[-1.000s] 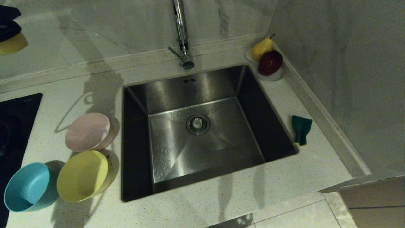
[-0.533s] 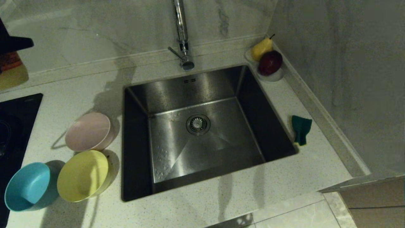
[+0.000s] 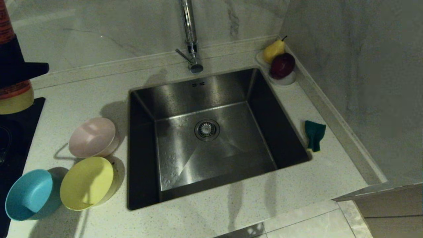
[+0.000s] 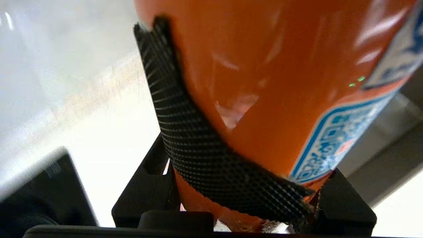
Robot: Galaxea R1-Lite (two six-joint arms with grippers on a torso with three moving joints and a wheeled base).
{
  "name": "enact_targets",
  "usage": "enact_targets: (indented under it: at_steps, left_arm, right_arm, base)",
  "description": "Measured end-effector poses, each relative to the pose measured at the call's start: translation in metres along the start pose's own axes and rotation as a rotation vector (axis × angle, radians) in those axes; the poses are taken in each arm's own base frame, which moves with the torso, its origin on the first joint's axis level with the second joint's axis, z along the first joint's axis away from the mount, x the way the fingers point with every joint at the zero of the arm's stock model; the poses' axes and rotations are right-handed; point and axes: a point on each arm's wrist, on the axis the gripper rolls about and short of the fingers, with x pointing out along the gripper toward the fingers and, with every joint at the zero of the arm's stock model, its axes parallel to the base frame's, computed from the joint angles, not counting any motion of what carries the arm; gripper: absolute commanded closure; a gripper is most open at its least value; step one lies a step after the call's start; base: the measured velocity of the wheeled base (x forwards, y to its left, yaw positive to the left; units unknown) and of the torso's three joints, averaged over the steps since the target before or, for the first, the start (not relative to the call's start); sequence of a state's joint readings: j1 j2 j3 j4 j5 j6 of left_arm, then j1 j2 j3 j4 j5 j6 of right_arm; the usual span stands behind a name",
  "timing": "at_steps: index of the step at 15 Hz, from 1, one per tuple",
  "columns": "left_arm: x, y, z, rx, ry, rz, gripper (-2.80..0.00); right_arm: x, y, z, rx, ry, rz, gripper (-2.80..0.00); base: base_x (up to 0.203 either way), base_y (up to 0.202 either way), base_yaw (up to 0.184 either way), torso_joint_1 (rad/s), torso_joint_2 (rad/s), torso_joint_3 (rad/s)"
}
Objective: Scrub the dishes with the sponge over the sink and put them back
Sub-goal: Squeeze it onto the sponge
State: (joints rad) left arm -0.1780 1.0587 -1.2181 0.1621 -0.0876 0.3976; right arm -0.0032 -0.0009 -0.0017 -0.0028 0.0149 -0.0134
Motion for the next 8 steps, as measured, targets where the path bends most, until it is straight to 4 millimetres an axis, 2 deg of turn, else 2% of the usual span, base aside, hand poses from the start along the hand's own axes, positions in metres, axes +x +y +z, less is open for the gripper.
enact_targets:
  at_steps: [3, 5, 8]
  left_arm:
    - [0.001, -0.008, 0.011, 0.068, -0.032, -0.028, 0.0]
    - [0.005, -0.012, 0.026, 0.088, -0.059, -0.016, 0.0]
    - [0.02, -0.017, 0.04, 0.208, -0.058, 0.021, 0.0]
  right_arm:
    - [0.0, 0.0, 0.0, 0.0, 0.0, 0.0, 0.0]
    - [0.0, 0.0, 0.0, 0.0, 0.0, 0.0, 0.0]
    - [0.0, 0.0, 0.0, 0.0, 0.0, 0.0, 0.0]
  base:
    - [0.0, 0.0, 0.0, 0.0, 0.0, 0.0]
    - [0.0, 0.0, 0.0, 0.0, 0.0, 0.0]
    - [0.0, 0.0, 0.0, 0.0, 0.0, 0.0]
